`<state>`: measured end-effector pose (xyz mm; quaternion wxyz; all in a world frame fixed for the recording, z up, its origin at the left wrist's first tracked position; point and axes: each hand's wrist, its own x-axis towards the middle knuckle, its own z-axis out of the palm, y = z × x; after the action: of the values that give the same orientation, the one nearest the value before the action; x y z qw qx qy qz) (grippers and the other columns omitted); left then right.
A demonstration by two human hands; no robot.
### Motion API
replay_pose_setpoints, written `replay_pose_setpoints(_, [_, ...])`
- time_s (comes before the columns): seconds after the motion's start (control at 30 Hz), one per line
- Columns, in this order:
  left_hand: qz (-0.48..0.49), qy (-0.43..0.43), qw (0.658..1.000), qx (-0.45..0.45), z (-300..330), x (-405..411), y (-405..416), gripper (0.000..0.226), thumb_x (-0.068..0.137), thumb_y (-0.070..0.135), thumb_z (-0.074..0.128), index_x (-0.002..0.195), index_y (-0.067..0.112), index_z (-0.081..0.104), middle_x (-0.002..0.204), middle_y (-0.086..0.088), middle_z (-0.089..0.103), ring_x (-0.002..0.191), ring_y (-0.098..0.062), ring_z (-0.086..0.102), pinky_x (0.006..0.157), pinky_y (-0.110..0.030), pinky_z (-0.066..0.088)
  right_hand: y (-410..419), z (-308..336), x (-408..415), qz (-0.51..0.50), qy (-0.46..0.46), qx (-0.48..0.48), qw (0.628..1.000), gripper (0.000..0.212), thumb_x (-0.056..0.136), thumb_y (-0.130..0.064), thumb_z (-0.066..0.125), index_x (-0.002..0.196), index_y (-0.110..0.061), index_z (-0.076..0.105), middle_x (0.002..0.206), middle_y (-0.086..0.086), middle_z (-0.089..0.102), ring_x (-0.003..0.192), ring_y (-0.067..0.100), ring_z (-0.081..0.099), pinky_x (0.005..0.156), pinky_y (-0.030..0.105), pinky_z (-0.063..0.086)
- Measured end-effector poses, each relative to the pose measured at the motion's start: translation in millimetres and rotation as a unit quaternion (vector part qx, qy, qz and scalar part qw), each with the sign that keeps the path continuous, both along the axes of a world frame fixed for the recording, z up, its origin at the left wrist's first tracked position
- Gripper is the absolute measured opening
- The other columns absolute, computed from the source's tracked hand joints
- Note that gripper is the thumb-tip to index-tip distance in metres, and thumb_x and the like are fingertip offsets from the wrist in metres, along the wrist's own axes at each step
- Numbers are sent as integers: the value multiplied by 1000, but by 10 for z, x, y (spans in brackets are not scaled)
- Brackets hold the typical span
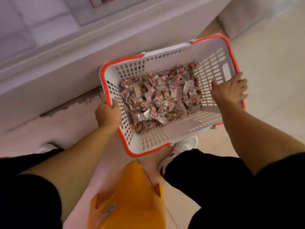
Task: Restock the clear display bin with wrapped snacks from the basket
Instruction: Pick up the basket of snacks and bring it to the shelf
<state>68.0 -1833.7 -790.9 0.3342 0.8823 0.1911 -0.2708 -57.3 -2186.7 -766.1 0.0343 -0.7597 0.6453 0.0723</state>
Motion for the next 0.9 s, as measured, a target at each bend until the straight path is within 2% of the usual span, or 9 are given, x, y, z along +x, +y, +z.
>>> replay_pose_setpoints(0.17, [39,-9,999,10,-90,34,833,45,92,42,57,107,3,72,102,-21,73,90,-38,70,84,-48,58,538,-63,231,37,-17,-24,999,75,83,-62,50,134,-7,40,134,18,45,123,40,45,100,52,37])
replay_pose_setpoints(0.33, [145,-3,989,-24,-208,249,1572,24,86,34,63,87,12,70,71,-5,72,46,-13,67,44,-26,53,1322,-209,152,74,-33,-62,995,67,89,-58,47,125,-2,43,125,24,55,115,44,53,98,51,41])
replay_pose_setpoints(0.43, [150,-1,988,-45,-267,341,1874,25,75,29,62,86,8,70,77,-9,72,53,-21,68,44,-27,52,1526,-185,242,89,-84,-61,991,65,90,-57,48,122,0,46,121,28,59,113,46,57,97,49,44])
replay_pose_setpoints(0.57, [205,1,978,-36,-102,127,2591,31,66,30,58,86,8,70,87,-15,74,68,-31,70,54,-33,56,1826,31,540,235,-60,38,969,72,88,-59,42,114,7,60,115,31,64,108,45,62,95,46,48])
replay_pose_setpoints(0.63, [226,-14,973,-42,-51,94,3015,40,71,32,61,96,3,71,94,-20,73,82,-36,72,67,-42,59,2059,68,721,281,-93,99,950,73,88,-63,41,100,4,67,84,24,72,81,35,70,82,40,53])
replay_pose_setpoints(0.7, [249,-46,966,-57,-20,90,3392,44,75,35,65,98,-2,71,80,-20,70,65,-31,71,55,-37,56,2301,-2,789,313,-108,145,932,72,87,-66,44,85,0,69,49,12,64,52,23,65,70,35,54])
replay_pose_setpoints(0.73, [251,-59,964,-65,23,111,3522,39,76,36,67,92,0,70,62,-15,64,44,-23,62,41,-27,48,2402,-67,795,322,-113,168,925,70,86,-67,44,83,-2,69,47,11,63,49,24,65,71,37,56])
replay_pose_setpoints(0.8, [251,-64,963,-69,142,175,3742,33,85,38,67,73,9,61,37,-1,46,22,-13,35,31,-13,28,2565,-194,780,341,-136,198,909,67,86,-68,44,79,-5,68,54,12,67,47,25,67,74,40,59])
replay_pose_setpoints(0.9, [257,-91,955,-112,141,278,3964,45,92,48,61,63,17,44,38,2,37,27,-13,26,34,-14,22,2647,-348,803,375,-162,193,892,68,92,-64,36,68,-7,63,45,9,62,47,26,67,66,33,54])
